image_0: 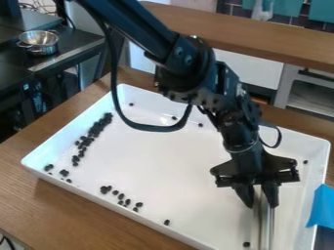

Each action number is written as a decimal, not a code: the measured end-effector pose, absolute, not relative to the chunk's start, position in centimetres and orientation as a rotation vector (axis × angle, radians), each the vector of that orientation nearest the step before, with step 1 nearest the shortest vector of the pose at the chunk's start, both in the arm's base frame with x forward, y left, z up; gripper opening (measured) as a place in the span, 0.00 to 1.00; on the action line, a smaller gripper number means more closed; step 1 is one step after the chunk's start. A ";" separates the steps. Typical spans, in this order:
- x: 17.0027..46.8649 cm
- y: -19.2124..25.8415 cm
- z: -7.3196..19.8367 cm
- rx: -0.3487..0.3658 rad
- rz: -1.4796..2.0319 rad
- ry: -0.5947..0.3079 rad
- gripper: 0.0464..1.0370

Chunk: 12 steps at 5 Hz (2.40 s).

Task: Sweep into pile

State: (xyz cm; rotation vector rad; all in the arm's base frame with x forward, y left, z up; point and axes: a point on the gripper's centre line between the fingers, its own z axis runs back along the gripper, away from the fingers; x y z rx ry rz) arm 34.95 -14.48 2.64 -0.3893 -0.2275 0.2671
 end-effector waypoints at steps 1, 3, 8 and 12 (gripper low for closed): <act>34.6 -13.5 2.3 -0.372 0.246 -0.215 0.33; 34.8 -9.8 2.2 -0.271 0.163 -0.222 0.33; 32.6 4.5 2.2 -0.119 0.073 -0.114 0.33; 32.1 13.1 4.4 -0.038 0.118 -0.115 0.33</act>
